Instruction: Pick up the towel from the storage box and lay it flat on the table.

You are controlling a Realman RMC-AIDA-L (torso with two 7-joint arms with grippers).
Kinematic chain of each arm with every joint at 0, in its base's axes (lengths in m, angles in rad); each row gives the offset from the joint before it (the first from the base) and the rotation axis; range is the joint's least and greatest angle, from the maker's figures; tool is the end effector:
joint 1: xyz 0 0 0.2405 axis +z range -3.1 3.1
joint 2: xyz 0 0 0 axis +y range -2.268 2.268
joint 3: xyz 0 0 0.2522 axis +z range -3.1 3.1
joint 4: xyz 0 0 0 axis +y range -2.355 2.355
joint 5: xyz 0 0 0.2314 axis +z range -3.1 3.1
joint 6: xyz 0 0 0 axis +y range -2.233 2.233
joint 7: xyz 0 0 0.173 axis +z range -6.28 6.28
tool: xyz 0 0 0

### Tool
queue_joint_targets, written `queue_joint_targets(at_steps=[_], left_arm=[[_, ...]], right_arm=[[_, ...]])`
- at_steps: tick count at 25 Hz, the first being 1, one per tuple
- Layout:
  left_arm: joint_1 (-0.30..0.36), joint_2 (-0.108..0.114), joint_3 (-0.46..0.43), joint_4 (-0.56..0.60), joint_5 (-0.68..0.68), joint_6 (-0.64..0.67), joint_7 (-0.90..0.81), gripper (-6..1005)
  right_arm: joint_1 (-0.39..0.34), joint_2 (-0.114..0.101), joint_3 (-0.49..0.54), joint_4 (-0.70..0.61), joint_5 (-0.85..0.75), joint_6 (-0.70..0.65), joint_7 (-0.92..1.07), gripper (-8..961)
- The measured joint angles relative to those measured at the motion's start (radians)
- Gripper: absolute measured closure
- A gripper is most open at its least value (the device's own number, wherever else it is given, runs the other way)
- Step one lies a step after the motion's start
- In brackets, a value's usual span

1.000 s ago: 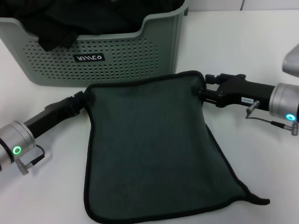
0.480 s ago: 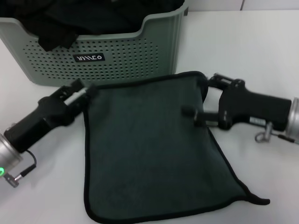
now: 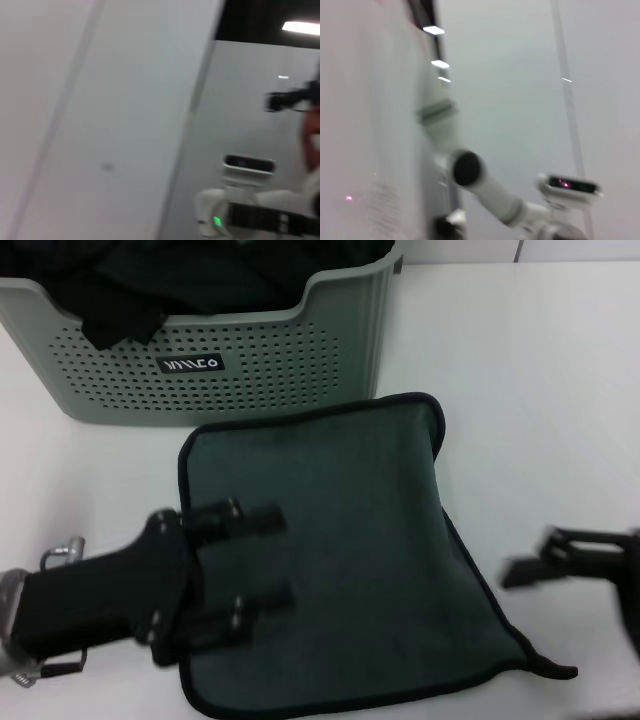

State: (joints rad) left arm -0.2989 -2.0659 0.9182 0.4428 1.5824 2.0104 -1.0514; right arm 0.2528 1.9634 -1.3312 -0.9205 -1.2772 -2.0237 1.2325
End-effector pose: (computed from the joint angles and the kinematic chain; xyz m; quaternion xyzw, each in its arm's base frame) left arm -0.2509 0.2316 -0.0216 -0.8719 -0.1305 -0.4714 0.0235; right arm 0.1920 0.2378 0.0212 0.9033 0.0294 -0.4198 0.0832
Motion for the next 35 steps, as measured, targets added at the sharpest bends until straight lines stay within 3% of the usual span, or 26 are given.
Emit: queue_joint_targets(at_steps=[4, 9, 19, 26, 35], left_arm=[[-0.008, -0.001, 0.087, 0.046, -0.015, 0.023, -0.021, 358], [-0.024, -0.009, 0.131, 0.055, -0.048, 0.023, 0.008, 363], [-0.089, -0.018, 0.164, 0.047, -0.049, 0.024, 0.012, 382], [-0.081, 0.002, 0.158, 0.051, -0.055, 0.023, 0.013, 382], [-0.082, 0.061, 0.115, 0.044, -0.068, 0.023, -0.035, 381]], right_arm=[[-0.027, 0.007, 0.08, -0.018, -0.011, -0.104, 0.013, 94], [-0.055, 0.021, 0.091, -0.035, -0.017, 0.001, 0.014, 96], [0.065, 0.036, -0.101, -0.022, -0.027, 0.242, 0.04, 96], [0.082, 0.035, -0.104, -0.024, -0.03, 0.242, 0.051, 96], [0.099, 0.04, -0.121, -0.023, -0.029, 0.25, 0.051, 96]])
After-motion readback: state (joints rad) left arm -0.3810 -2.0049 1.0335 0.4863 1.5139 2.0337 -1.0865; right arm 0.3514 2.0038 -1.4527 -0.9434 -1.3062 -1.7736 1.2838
